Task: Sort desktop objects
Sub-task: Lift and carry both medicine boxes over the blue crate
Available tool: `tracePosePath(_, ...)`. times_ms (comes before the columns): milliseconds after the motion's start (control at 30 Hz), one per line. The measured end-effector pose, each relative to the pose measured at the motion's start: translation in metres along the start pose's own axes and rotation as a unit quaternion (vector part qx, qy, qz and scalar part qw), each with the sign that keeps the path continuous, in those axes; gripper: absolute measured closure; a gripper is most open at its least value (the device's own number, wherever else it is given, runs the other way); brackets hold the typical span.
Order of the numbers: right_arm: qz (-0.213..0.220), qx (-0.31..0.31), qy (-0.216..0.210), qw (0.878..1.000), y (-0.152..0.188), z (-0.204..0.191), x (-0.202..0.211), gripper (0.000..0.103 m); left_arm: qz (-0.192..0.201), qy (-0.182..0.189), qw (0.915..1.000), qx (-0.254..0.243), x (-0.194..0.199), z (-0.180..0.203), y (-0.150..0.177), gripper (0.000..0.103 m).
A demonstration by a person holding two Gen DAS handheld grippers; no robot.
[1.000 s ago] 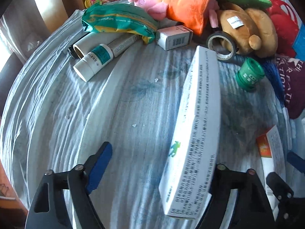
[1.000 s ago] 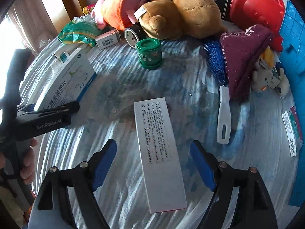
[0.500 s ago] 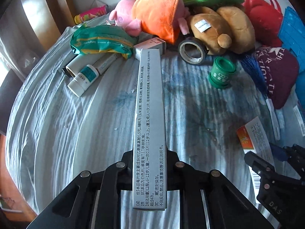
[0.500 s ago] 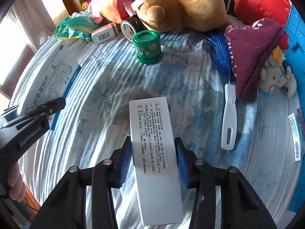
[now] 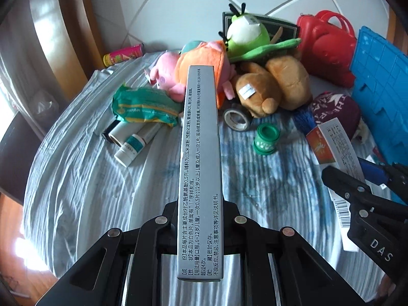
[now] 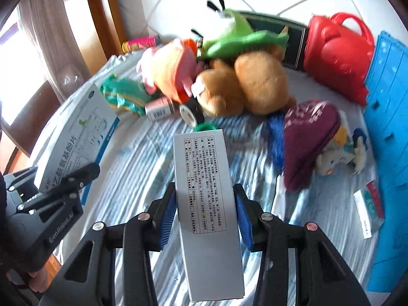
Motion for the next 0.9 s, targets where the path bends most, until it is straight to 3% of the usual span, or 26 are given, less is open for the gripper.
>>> tracePosePath(433, 0.114, -0.021, 0.077, 0.990, -0.024, 0.018, 0.134, 0.060, 0.096, 0.073, 0.9919, -0.040, 0.103, 0.052, -0.031, 0.085)
tracePosePath(533, 0.128, -0.027, 0.086, 0.988, -0.030, 0.033, 0.159, 0.071, 0.113, 0.080, 0.9890, -0.052, 0.120, 0.074, -0.038, 0.085)
tracePosePath(700, 0.087, -0.049, 0.062, 0.993, -0.019, 0.070, 0.153, 0.070, 0.108, 0.059, 0.9916, -0.039, 0.114, 0.092, -0.033, 0.085)
tracePosePath(900, -0.018, -0.059, 0.009, 0.998, 0.023, 0.078, 0.069, 0.068, 0.017, 0.021, 0.9996, -0.011, 0.045, 0.084, 0.009, 0.085)
Point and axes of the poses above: each gripper's, at about its wrist camera, not at the fingertips, and x roughly against the way its jaws point, z to its right, y to its underside, the point moved 1 cm from there along -x, roughly the way its jaws point, and after that the axes turned 1 degree about -x, right-handed, at the moved point
